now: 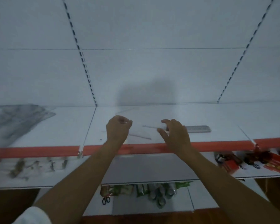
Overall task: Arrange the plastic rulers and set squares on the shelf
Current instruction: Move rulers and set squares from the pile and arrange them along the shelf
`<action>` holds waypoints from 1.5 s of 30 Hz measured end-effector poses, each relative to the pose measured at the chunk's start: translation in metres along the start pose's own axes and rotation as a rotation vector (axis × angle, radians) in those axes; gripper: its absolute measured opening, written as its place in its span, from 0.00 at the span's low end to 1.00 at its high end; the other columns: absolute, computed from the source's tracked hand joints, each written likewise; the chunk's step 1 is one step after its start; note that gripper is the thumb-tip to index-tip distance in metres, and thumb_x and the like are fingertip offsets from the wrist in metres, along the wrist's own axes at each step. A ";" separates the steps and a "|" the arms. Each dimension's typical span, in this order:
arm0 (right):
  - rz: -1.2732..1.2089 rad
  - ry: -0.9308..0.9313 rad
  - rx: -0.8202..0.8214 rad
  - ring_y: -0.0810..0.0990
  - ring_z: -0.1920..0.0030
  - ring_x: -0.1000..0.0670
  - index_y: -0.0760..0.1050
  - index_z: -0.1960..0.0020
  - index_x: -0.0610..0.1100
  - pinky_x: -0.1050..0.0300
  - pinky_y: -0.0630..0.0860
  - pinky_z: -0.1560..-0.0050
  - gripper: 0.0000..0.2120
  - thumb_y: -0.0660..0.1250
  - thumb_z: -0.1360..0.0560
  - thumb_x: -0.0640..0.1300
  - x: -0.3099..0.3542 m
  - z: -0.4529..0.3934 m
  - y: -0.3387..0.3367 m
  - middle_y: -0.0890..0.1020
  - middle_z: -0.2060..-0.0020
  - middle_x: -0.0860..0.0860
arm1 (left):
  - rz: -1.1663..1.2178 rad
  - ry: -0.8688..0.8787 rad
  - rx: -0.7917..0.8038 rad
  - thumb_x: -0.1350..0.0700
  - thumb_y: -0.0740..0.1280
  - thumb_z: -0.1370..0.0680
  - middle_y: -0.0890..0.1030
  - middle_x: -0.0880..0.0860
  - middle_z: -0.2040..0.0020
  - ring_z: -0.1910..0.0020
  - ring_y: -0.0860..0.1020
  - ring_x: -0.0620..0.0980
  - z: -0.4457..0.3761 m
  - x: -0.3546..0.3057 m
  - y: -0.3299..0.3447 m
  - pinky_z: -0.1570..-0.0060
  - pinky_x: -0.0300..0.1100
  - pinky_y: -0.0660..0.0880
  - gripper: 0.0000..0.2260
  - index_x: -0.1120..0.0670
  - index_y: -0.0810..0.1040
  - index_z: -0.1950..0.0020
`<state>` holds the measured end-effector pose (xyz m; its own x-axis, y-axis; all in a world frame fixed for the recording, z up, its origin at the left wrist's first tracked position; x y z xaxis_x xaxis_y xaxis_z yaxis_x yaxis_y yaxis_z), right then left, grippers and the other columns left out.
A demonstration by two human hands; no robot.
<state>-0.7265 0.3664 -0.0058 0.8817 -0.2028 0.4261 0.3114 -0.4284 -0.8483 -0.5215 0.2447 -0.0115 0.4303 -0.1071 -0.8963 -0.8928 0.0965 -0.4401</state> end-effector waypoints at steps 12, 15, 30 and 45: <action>0.271 0.010 0.124 0.75 0.48 0.45 0.77 0.39 0.46 0.50 0.67 0.48 0.22 0.61 0.24 0.60 0.034 -0.016 0.083 0.77 0.49 0.47 | 0.002 -0.098 0.154 0.58 0.70 0.26 0.82 0.52 0.58 0.72 0.82 0.49 -0.020 0.041 -0.015 0.69 0.38 0.76 0.05 0.56 0.75 0.58; 0.315 0.035 0.146 0.74 0.47 0.45 0.76 0.38 0.47 0.51 0.66 0.46 0.22 0.59 0.23 0.61 0.034 -0.016 0.091 0.76 0.48 0.47 | -0.030 -0.063 0.217 0.59 0.68 0.26 0.82 0.52 0.58 0.72 0.82 0.51 -0.022 0.041 -0.004 0.63 0.42 0.77 0.04 0.55 0.73 0.59; 0.258 -0.003 0.196 0.74 0.44 0.49 0.75 0.40 0.49 0.53 0.66 0.44 0.19 0.61 0.24 0.59 0.023 -0.031 0.085 0.78 0.45 0.50 | -0.348 -0.067 0.242 0.59 0.68 0.27 0.82 0.52 0.67 0.74 0.81 0.48 -0.031 0.034 0.036 0.61 0.44 0.81 0.05 0.52 0.74 0.61; 0.250 -0.072 0.164 0.75 0.44 0.49 0.76 0.41 0.48 0.53 0.67 0.43 0.18 0.63 0.25 0.57 0.023 -0.038 0.068 0.78 0.46 0.51 | -0.316 -0.022 0.185 0.55 0.72 0.30 0.80 0.48 0.61 0.60 0.81 0.49 -0.029 0.028 0.038 0.56 0.44 0.79 0.07 0.50 0.75 0.65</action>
<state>-0.6989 0.2988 -0.0417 0.9591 -0.2189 0.1792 0.1294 -0.2237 -0.9660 -0.5475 0.2165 -0.0523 0.6855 -0.1395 -0.7145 -0.6768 0.2397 -0.6961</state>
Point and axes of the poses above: each hand's wrist, its own z-axis away from the middle knuckle, its own y-axis out of the palm, x = y × z, the point moved 9 cm from there along -z, towards the middle knuckle
